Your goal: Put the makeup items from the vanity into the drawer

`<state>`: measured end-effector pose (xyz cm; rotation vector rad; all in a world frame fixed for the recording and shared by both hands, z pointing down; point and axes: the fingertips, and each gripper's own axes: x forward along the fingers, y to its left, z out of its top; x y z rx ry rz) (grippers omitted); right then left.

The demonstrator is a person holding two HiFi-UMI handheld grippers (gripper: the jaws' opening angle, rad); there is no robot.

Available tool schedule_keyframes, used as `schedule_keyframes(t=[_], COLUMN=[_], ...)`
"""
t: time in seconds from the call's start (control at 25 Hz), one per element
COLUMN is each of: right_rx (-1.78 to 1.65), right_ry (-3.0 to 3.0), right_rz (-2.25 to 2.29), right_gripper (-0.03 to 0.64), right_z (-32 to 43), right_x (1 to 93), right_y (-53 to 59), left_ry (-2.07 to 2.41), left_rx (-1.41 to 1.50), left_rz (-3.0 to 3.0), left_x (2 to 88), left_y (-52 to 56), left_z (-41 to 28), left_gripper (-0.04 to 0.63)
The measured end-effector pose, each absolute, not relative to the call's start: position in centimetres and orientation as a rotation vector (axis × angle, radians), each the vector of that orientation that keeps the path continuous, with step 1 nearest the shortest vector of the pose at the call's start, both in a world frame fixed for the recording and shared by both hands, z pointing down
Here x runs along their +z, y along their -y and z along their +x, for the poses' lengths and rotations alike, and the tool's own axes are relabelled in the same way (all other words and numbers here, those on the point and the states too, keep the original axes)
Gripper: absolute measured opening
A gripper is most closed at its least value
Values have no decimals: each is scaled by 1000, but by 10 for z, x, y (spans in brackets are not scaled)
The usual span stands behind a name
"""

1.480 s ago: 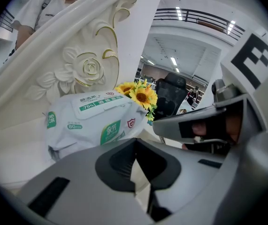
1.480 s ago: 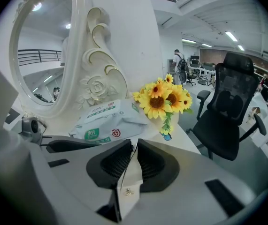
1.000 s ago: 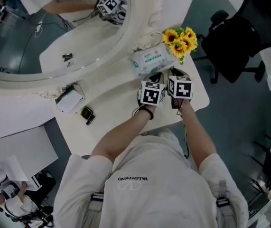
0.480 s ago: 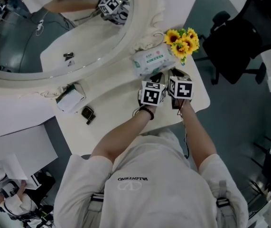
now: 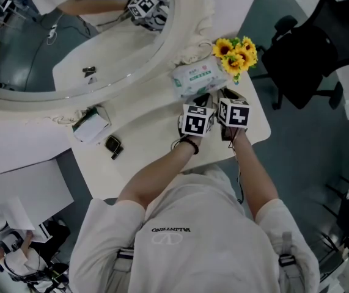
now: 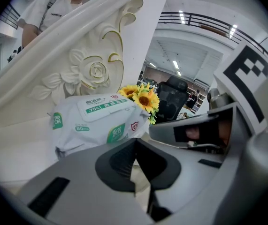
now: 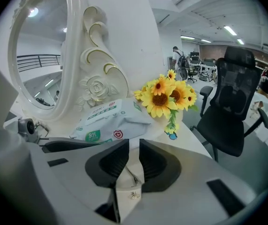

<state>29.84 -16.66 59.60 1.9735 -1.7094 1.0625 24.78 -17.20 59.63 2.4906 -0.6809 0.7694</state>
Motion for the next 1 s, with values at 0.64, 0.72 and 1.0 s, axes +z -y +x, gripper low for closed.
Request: schedule_keyframes(t=[0.64, 0.72, 1.0], right_rx=[1069, 1051, 868], right_ry=[1762, 1810, 1992], right_rz=[2136, 2149, 2110], right_gripper=[9, 9, 9], right_z=[297, 292, 263], right_x=[558, 550, 517], right_y=[154, 154, 148], left_ry=[744, 771, 919], left_rx=[652, 620, 538], left_rz=[2499, 2502, 2527], left_x=[562, 552, 521], left_y=[170, 173, 181], left_z=[206, 190, 107], left_gripper=[2, 2, 2])
